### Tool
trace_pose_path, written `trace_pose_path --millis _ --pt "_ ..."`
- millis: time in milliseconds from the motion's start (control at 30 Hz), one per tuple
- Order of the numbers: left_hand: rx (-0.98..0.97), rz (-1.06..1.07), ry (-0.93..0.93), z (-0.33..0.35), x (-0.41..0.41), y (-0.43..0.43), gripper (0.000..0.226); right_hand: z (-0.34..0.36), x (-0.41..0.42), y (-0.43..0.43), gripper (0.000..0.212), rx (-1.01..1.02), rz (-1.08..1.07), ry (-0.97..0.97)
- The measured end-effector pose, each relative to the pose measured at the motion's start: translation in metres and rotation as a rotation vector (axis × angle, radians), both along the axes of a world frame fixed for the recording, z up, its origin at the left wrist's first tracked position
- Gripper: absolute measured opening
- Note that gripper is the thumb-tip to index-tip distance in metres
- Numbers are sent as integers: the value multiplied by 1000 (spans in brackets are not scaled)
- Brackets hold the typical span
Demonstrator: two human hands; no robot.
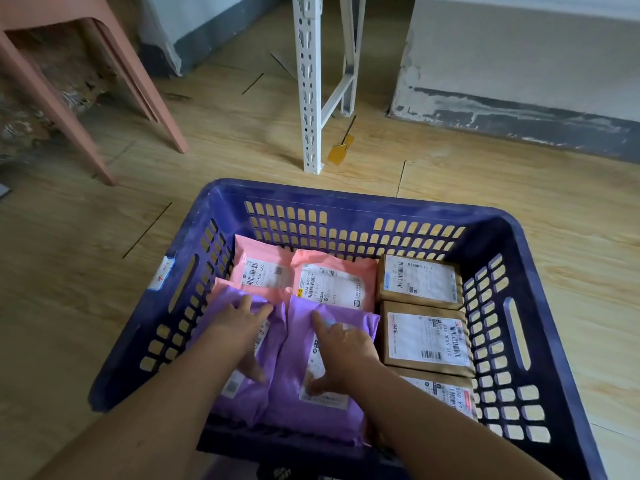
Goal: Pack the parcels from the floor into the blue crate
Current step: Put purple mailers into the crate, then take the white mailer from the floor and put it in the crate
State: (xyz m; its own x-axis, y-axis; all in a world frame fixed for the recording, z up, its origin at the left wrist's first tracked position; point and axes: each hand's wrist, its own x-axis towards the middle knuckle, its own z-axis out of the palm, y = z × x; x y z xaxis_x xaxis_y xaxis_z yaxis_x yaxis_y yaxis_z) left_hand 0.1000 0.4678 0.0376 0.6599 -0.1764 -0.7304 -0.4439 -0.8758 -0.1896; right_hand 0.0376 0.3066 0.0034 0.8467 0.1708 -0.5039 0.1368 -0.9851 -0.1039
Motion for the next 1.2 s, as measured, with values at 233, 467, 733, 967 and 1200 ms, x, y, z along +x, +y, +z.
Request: trace_pose_path --millis 233,467,733,967,1200 --pt "60 48 9 -11 -1 -9 123 0 6 3 118 27 -42 99" --pt "138 42 -17 12 5 -27 82 25 10 -23 81 217 -205 90" --pt "66 -152 -334 67 4 -102 43 87 -6 -71 40 332 -426 -86" --pt "-268 -281 -514 89 -32 -185 32 129 -54 -144 38 436 -723 -283" --pt "-620 -242 -467 105 -91 -240 27 148 -113 -211 31 475 -957 -381"
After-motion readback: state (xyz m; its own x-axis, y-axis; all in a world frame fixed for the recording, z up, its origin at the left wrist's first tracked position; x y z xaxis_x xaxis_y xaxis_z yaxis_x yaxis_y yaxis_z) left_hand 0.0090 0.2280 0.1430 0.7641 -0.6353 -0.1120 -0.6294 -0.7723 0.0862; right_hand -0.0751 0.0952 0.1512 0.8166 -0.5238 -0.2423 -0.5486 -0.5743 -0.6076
